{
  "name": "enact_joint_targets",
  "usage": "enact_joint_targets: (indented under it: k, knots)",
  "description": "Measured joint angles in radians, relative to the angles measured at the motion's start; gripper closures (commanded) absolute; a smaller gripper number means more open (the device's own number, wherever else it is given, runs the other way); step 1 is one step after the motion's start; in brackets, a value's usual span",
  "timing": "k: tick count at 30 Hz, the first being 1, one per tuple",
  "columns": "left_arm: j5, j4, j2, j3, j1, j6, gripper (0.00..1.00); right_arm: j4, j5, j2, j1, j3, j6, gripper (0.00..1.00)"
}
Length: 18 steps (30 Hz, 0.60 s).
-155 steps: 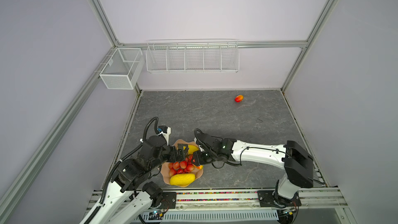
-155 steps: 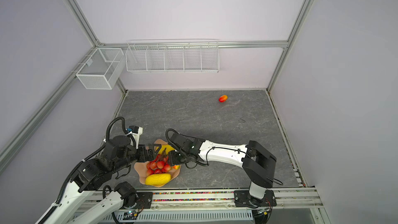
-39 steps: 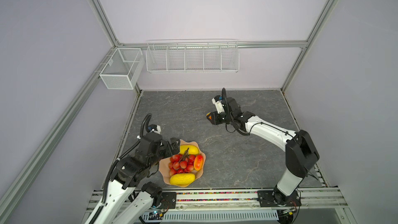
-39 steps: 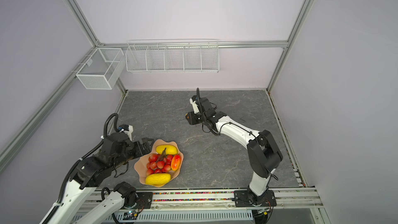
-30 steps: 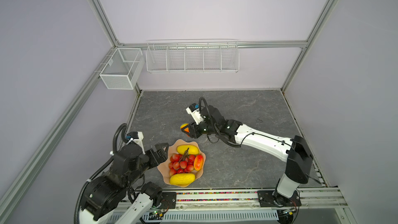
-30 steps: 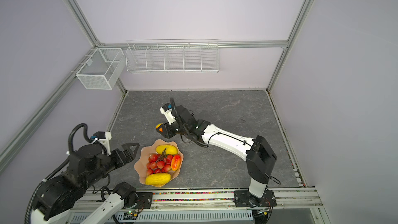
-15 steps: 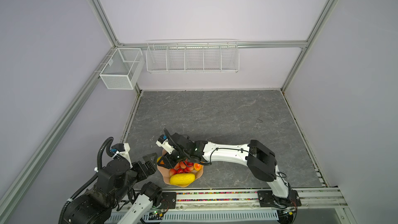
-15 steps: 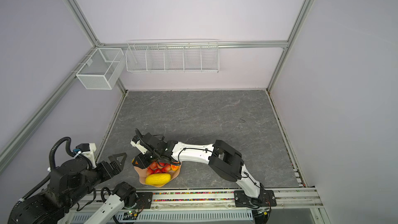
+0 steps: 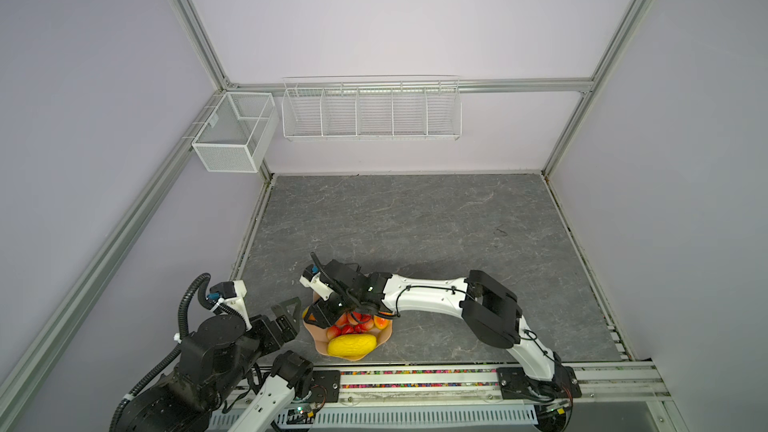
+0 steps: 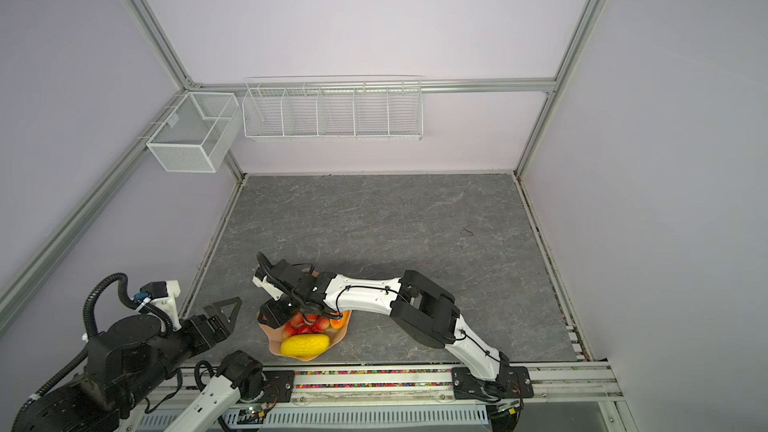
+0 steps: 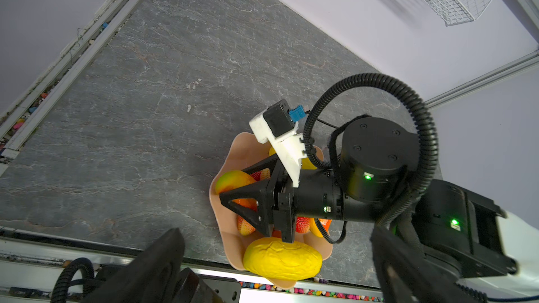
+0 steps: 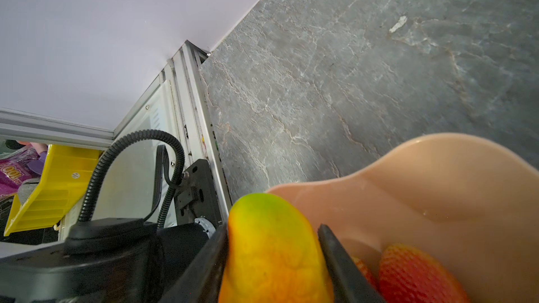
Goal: Place and organize the fake fruits in the fruit bowl
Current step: 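Carry the far red-yellow mango into the bowl and release it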
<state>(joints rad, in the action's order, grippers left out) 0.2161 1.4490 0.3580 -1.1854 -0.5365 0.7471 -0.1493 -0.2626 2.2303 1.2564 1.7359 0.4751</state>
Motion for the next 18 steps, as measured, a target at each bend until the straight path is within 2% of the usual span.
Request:
enact_joint_targets:
  k: [5,14,18]
  knots:
    - [-0.004,0.0,0.0,0.003,0.0,0.0,0.01,-0.013,0.002,0.0,0.0,0.011,-0.014,0.33]
    - [-0.014,-0.039,-0.001,0.011,0.0,-0.027,0.01,-0.018,0.041,-0.003,-0.005,0.013,-0.035,0.21]
    - [-0.011,-0.109,0.036,0.003,0.0,-0.074,0.01,-0.019,0.073,-0.064,-0.045,-0.024,-0.034,0.17]
